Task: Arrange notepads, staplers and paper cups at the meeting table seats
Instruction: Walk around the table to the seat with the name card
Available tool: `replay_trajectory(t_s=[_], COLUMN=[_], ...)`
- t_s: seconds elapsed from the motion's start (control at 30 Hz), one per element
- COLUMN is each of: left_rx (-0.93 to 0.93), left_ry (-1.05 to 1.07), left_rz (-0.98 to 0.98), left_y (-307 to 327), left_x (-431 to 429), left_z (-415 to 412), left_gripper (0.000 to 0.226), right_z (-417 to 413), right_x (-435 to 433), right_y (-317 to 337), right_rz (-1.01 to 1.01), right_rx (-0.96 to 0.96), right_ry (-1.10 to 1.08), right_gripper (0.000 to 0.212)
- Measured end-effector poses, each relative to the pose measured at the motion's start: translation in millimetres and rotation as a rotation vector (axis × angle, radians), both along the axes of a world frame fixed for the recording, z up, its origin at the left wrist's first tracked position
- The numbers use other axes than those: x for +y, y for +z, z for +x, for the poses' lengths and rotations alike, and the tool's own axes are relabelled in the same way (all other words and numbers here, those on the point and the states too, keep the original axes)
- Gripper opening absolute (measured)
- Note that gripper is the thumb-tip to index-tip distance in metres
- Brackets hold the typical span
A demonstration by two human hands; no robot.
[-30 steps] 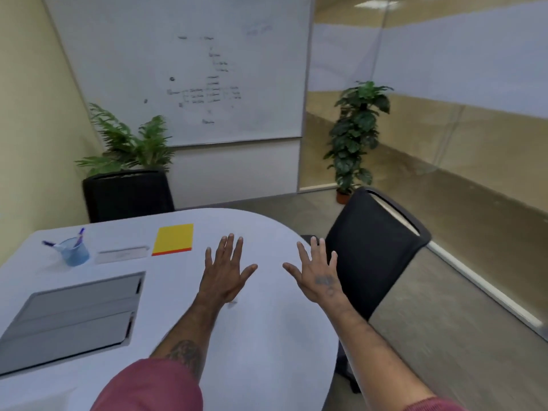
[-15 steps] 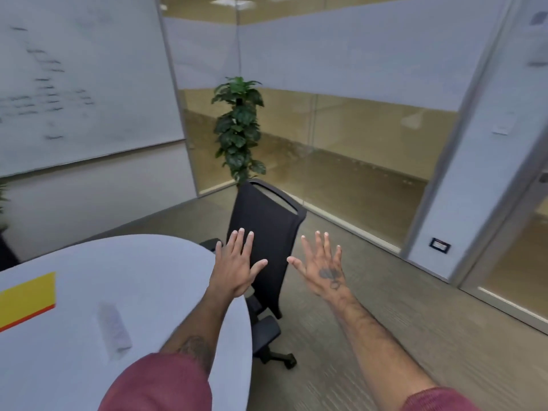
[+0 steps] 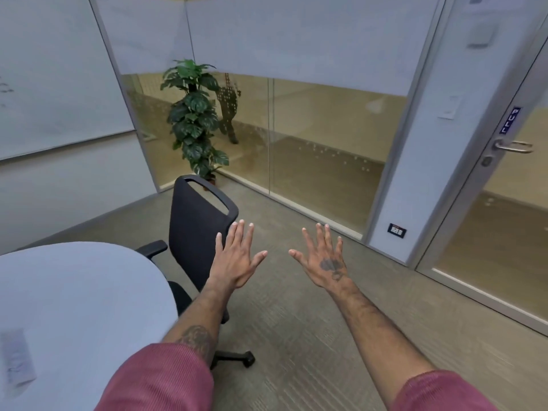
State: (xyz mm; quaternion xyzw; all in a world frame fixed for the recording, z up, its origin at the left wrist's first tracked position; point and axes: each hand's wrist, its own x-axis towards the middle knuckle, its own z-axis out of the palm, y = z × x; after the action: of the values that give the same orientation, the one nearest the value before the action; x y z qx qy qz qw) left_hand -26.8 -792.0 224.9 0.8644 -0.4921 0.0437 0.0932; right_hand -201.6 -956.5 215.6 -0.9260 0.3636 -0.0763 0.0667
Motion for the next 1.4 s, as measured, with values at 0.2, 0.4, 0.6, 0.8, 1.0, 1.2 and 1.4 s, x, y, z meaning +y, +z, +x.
replay_trajectory(t_s=[0.2,0.4,0.6,0.8,1.0,1.2,1.4], left_rx=[-0.024,-0.018,-0.041,-0.049,-0.040,-0.047,-0.032], left_ry=[0.004,-0.001,-0.023,-0.032,-0.027,0.017,0.116], left_rz=[0.024,0.034,0.027,0.016,0.012,0.028,0.028], left_y=[4,1,2,9,14,8,-5], left_x=[-44,-85,-145,-202,-247,-294,-351], left_z=[-7,7,39,88,136,175,212], left_gripper=[0.083,0.083,0.082,0.082,0.083,0.083,0.083], right_z=[-9,2,35,80,125,172,225], right_x=[-46,-85,-137,-196,-241,-291,-366], right_y=[-3,-9,-12,-9,-11,-19,-31], right_rz=[0.025,0.054,0.052,0.017,0.006,0.016,-0.015], right_rx=[0.008,-0.011,-0.016,-0.018,-0.017,-0.006,0.038], right_ry=[0.008,0.012,0.002,-0.017,-0.007,0.043,0.144], right_gripper=[0.090,0.089,0.089,0.087,0.088,0.090,0.088])
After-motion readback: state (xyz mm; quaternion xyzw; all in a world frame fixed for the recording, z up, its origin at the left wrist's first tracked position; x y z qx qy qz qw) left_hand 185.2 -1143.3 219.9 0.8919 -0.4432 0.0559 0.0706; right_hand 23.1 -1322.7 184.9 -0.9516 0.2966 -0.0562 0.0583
